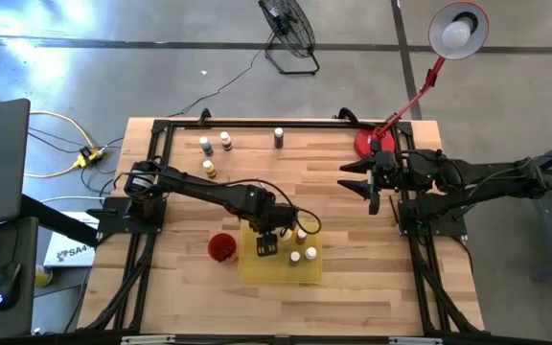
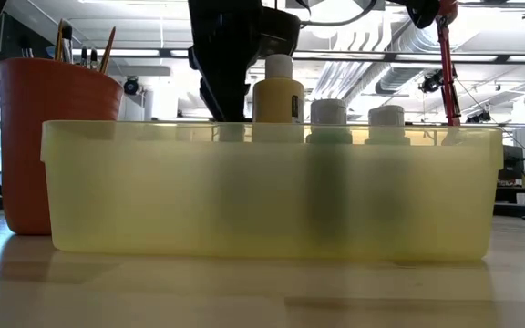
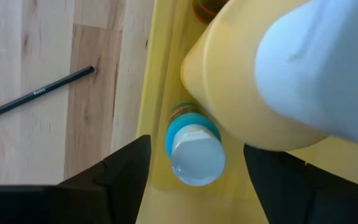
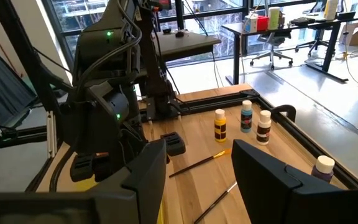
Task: Pick & Place Paint Supplies
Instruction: Put the yellow paint bottle into the yellow bin
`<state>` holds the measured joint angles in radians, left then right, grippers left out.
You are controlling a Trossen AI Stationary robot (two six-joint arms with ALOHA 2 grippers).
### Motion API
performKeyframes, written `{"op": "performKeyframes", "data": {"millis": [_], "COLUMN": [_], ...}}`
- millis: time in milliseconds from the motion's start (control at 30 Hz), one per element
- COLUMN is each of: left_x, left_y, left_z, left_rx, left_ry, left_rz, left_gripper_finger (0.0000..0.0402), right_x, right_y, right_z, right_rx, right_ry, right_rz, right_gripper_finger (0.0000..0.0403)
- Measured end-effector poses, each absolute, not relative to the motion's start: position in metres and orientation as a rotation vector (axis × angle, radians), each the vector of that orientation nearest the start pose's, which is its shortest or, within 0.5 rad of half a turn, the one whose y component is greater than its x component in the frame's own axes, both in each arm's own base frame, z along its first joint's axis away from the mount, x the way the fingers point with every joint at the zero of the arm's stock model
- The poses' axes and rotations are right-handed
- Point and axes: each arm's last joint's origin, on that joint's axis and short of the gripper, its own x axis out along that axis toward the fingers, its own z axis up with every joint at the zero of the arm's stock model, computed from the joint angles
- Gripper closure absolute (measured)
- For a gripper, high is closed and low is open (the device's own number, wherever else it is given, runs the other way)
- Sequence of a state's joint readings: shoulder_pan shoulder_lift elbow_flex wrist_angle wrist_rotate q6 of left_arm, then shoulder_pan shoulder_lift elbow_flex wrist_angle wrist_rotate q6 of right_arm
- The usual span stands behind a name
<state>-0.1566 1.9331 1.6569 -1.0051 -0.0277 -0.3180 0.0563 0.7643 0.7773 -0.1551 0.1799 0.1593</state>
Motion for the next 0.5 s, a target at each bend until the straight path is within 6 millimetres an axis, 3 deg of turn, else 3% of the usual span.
{"op": "performKeyframes", "data": {"millis": [300, 500], "left_x": [0.384, 0.390], "left_y": [-0.060, -0.061], "left_z": [0.248, 0.276], "left_rx": [-0.157, -0.112], "left_ry": [1.327, 1.264], "left_rz": [0.082, 0.034], "left_gripper_finger": [0.0146, 0.0146], "right_x": [0.169, 0.169], "right_y": [0.004, 0.004], "right_z": [0.336, 0.336], "right_rx": [0.135, 0.135], "right_ry": [0.131, 0.131], "right_rz": [-0.134, -0.134], "right_gripper_finger": [0.0229, 0.0229]}}
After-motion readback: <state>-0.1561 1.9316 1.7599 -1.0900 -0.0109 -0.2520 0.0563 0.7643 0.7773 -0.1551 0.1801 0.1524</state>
